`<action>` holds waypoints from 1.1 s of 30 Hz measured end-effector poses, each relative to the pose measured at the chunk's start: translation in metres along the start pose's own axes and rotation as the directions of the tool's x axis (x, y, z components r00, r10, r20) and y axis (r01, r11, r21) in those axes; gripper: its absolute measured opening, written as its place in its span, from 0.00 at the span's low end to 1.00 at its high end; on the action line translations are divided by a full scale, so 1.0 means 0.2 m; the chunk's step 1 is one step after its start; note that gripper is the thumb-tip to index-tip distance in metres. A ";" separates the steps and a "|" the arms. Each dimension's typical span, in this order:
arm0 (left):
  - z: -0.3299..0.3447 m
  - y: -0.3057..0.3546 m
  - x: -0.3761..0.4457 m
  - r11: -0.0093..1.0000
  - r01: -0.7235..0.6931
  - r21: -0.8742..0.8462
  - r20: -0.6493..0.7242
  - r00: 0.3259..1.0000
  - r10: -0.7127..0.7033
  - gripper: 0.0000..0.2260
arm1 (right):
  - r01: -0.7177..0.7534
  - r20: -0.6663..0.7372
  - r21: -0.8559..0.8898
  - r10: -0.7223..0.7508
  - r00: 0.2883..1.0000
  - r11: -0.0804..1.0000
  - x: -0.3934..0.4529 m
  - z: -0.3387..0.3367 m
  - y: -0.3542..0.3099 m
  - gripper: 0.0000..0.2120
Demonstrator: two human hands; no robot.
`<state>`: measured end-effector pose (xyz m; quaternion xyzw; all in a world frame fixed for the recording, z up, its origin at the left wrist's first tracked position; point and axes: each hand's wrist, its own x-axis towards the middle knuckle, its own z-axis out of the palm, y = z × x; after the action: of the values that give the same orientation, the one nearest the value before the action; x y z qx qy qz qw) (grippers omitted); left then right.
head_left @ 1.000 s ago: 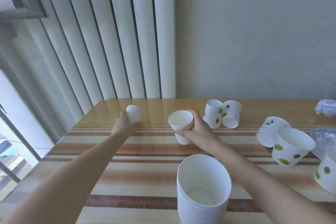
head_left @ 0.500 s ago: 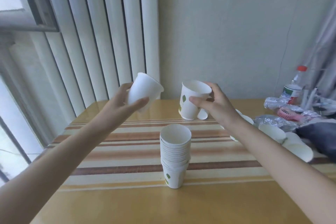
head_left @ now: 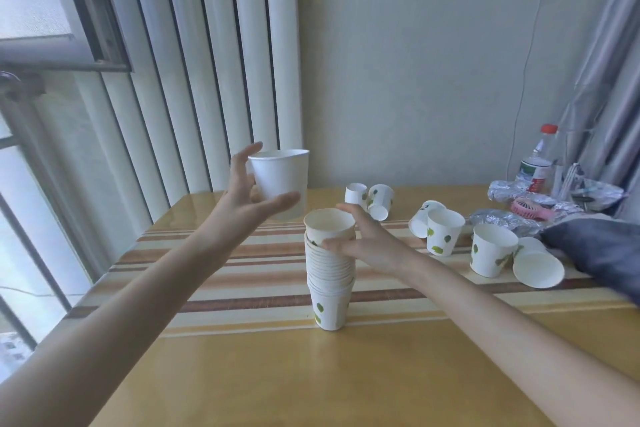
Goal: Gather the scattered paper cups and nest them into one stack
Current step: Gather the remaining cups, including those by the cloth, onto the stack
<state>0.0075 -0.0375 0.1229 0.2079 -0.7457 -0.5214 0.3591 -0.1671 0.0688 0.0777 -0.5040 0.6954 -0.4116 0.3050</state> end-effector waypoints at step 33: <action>0.22 -0.64 0.72 0.826 0.099 0.555 0.207 0.945 -0.252 0.17 | -0.306 -0.323 -0.365 0.188 0.927 0.879 0.49 -0.49 0.46 0.12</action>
<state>-0.1269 -0.1556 0.0418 0.2952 -0.8809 -0.3460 0.1309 -0.3200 0.0157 0.0415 -0.3998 0.8608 -0.2808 0.1423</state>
